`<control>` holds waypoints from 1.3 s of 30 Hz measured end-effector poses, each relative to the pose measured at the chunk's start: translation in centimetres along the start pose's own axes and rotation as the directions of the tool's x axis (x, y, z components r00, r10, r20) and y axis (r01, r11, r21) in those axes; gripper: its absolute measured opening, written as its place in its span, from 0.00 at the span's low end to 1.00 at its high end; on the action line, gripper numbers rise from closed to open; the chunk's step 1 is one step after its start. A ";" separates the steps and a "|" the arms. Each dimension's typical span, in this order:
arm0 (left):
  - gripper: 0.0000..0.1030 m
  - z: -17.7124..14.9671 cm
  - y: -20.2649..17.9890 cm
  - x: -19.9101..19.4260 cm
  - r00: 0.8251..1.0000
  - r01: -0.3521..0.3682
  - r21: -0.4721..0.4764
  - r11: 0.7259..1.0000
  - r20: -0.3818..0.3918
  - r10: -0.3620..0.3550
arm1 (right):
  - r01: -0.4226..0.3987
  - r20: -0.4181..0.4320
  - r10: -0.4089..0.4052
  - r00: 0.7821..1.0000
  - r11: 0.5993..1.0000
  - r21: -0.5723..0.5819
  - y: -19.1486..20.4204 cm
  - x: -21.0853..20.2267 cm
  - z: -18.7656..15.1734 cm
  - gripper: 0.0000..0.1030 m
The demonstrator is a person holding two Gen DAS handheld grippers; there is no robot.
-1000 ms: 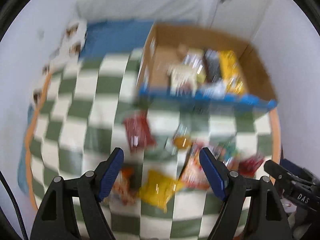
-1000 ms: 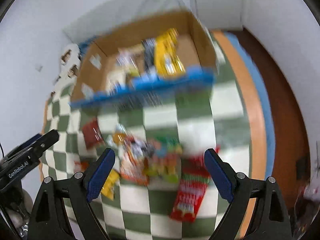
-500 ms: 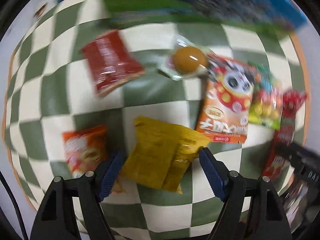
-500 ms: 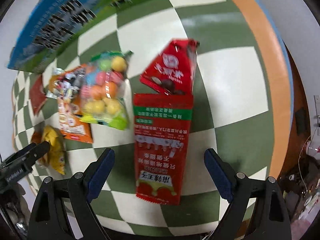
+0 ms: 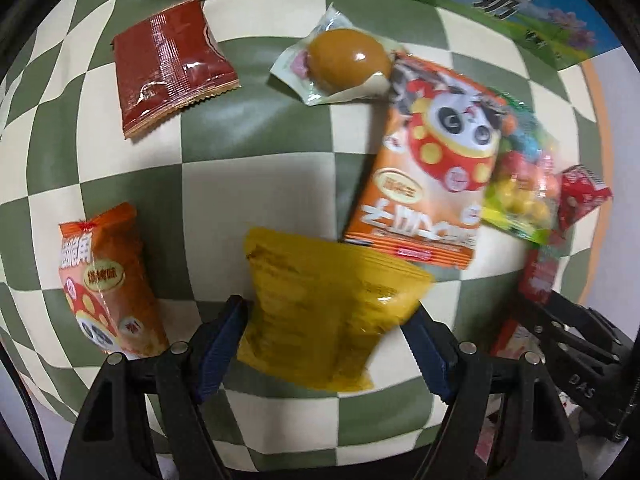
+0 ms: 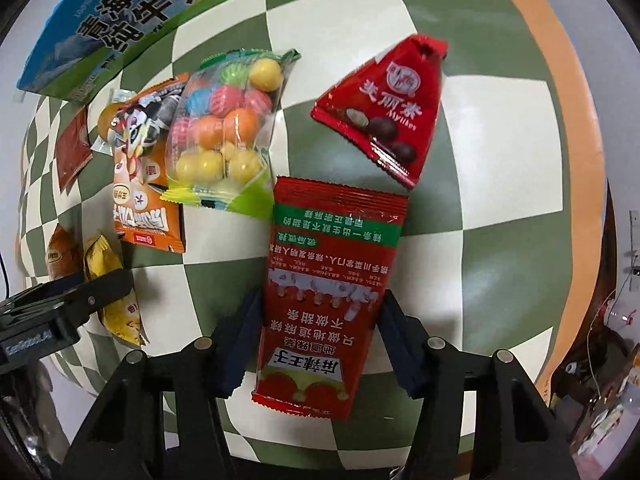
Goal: Organize snacks
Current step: 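Grasp the yellow chip bag with the left tool while the right grasps the red spicy strip pack, then place both packs into the cardboard box and open both tools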
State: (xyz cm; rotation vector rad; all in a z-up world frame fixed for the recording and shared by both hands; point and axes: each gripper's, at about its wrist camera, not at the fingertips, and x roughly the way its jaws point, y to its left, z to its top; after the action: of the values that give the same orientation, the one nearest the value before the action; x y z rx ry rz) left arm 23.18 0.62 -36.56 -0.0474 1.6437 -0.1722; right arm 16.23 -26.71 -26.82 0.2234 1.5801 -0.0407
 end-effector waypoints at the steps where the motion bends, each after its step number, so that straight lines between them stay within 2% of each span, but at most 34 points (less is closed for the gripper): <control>1: 0.75 0.0 0.0 0.5 1.000 -0.006 0.004 1.000 -0.004 0.006 | 0.002 -0.002 -0.002 1.000 1.000 0.003 0.0 0.1 0.0 0.61; 3: 0.74 -0.2 -0.1 1.0 1.000 -0.019 0.012 1.000 0.001 0.019 | 0.011 -0.007 -0.011 1.000 1.000 0.006 -0.2 0.4 0.0 0.61; 5: 0.65 -0.8 -0.2 1.2 0.999 -0.031 0.017 0.999 0.028 0.030 | 0.021 -0.006 -0.021 1.000 1.000 0.006 -0.2 0.7 0.0 0.62; 7: 0.55 -1.8 -0.2 1.4 0.999 -0.025 0.009 1.000 0.044 0.025 | 0.030 0.007 -0.030 1.000 1.000 0.008 -0.2 0.8 -0.2 0.58; 9: 0.53 -2.5 -0.3 0.9 0.998 -0.016 -0.009 1.000 0.061 0.017 | 0.036 0.027 -0.036 0.999 0.999 -0.002 -0.5 0.7 -0.7 0.52; 14: 0.52 -3.9 -0.6 -1.4 0.994 0.028 -0.042 0.999 0.102 -0.023 | 0.016 0.043 -0.014 0.999 0.999 -0.038 1.0 -0.7 -2.4 0.47; 17: 0.52 -4.8 -1.1 -3.7 0.988 0.074 -0.045 0.996 0.138 -0.067 | -0.035 0.040 0.037 0.999 0.998 -0.044 1.2 -2.5 -3.5 0.46; 22: 0.52 -4.4 -2.3 -10.4 0.956 0.155 -0.014 0.988 0.253 -0.146 | -0.129 0.084 0.137 0.987 0.987 -0.096 1.9 -8.0 -3.0 0.41; 25: 0.52 -1.6 -1.9 -14.9 0.932 0.189 0.021 0.982 0.312 -0.186 | -0.155 0.136 0.174 0.975 0.978 -0.139 2.5 -11.7 -0.9 0.41; 26: 0.52 0.0 -0.8 -16.4 0.926 0.196 0.028 0.980 0.323 -0.195 | -0.164 0.160 0.189 0.969 0.974 -0.154 2.7 -13.1 0.1 0.41; 29: 0.52 2.8 -1.4 -19.4 0.912 0.196 0.058 0.979 0.357 -0.203 | -0.187 0.213 0.226 0.951 0.964 -0.187 3.3 -16.3 3.1 0.41; 34: 0.52 9.6 -1.4 -23.2 0.903 0.152 0.064 0.986 0.397 -0.165 | -0.164 0.297 0.227 0.928 0.961 -0.223 5.1 -19.5 9.2 0.41; 39: 0.52 17.0 -0.4 -23.7 0.914 0.148 0.026 0.989 0.378 -0.147 | -0.103 0.415 0.177 0.893 0.975 -0.195 5.4 -22.6 16.2 0.41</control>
State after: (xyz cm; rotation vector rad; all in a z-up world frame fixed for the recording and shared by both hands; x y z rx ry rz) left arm 41.98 1.99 -14.35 -0.1970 1.2526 -0.2589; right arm 33.23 -26.73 -4.19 0.1809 1.1142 0.1483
